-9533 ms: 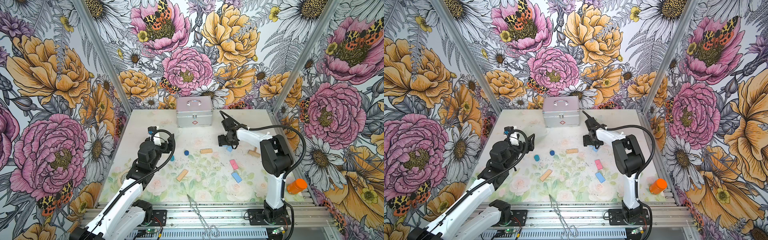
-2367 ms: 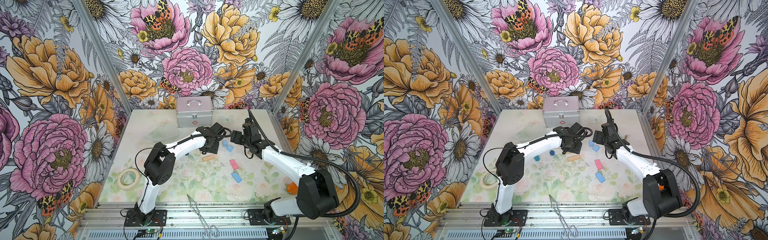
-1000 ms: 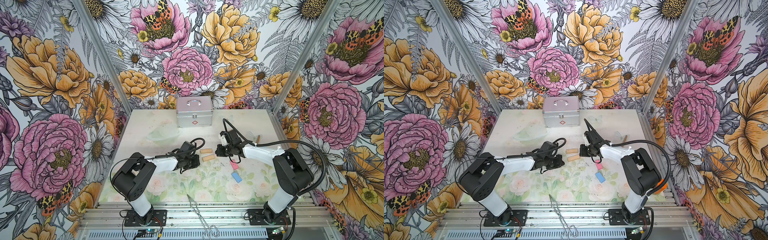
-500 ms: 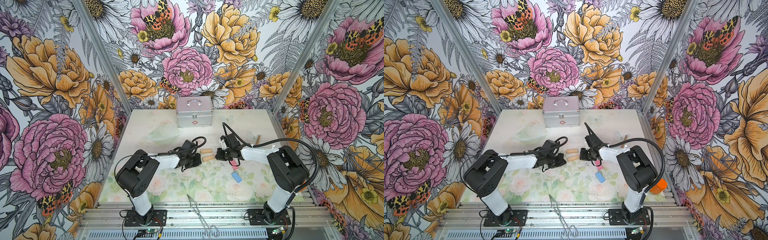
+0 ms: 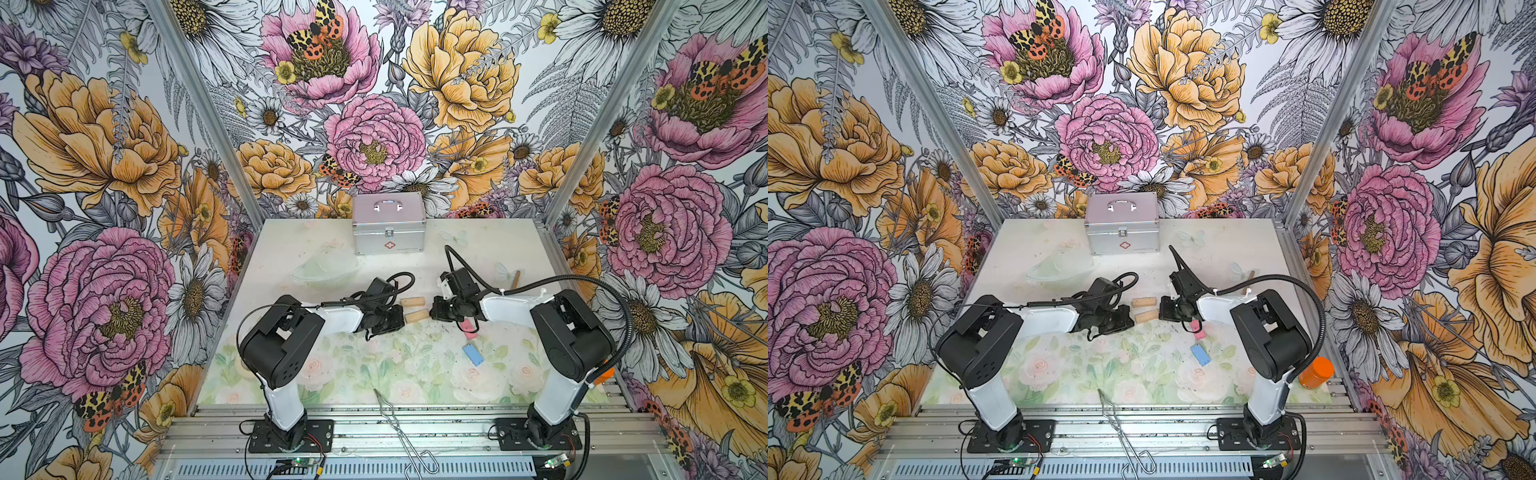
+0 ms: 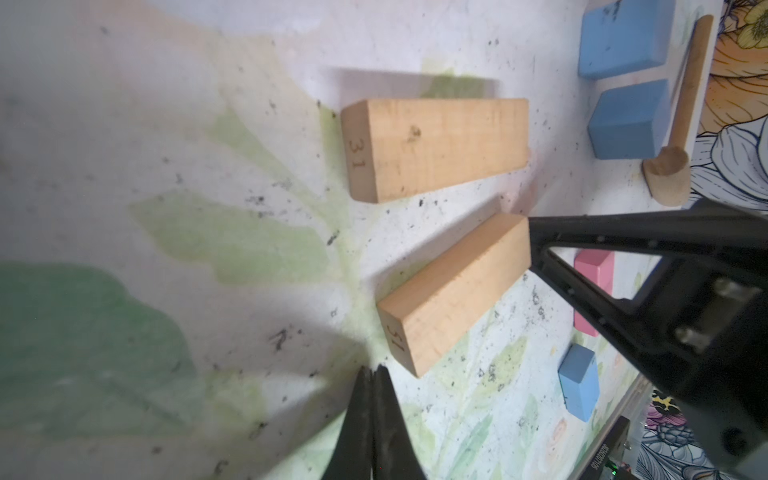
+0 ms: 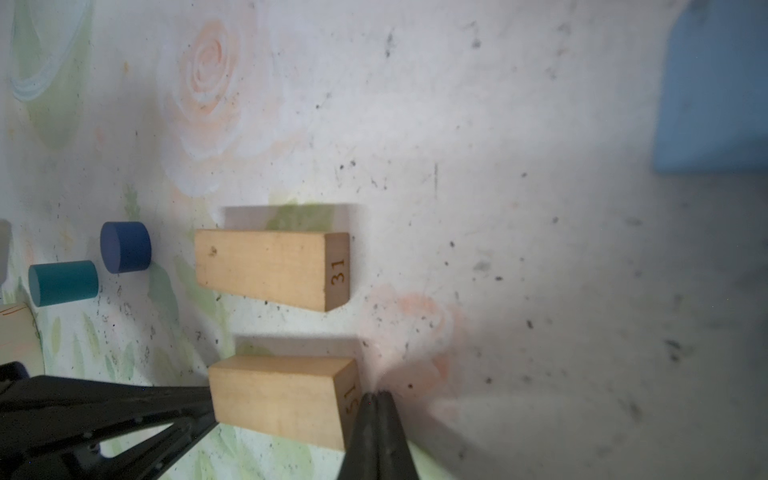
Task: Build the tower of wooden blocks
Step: 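Push the two wood bars together between the left and right grippers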
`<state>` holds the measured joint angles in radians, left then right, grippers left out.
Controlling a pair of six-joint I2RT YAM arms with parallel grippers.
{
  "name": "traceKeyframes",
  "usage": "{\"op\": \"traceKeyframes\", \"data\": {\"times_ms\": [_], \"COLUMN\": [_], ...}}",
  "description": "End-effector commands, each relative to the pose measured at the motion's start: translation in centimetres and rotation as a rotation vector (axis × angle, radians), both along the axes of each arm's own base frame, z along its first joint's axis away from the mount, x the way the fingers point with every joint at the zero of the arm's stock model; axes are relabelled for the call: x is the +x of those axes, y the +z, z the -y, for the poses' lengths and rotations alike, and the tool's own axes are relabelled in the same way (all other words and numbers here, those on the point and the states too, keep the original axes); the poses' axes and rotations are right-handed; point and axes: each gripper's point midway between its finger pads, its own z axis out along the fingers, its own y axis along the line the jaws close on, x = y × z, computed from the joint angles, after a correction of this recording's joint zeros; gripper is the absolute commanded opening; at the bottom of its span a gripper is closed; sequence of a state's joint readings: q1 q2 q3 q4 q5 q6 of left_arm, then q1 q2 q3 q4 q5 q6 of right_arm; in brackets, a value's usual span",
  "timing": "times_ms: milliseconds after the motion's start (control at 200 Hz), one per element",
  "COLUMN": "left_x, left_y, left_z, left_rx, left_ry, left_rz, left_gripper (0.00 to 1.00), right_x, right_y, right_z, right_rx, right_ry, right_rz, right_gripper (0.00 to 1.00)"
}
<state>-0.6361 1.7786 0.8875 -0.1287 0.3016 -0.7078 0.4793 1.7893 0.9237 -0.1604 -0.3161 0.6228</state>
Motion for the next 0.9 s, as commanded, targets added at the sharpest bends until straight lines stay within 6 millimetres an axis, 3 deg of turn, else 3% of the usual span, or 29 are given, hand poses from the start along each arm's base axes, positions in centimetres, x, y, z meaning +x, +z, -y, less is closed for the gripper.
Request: {"op": "traceKeyframes", "data": {"times_ms": [0,896], "left_x": [0.7,2.5], "left_y": [0.3,1.0], "left_z": [0.2,0.1], "left_rx": [-0.009,-0.023], "left_ry": [-0.013,0.017], "left_rz": [0.009,0.03], "left_gripper": [0.0,0.0], "right_x": [0.4,-0.7], "right_y": [-0.6,-1.1], "right_z": [-0.3,-1.4], "right_rx": [0.0,0.021], "right_ry": [-0.009,-0.008], "right_rz": [-0.004,-0.041], "right_gripper": [0.0,0.0]}}
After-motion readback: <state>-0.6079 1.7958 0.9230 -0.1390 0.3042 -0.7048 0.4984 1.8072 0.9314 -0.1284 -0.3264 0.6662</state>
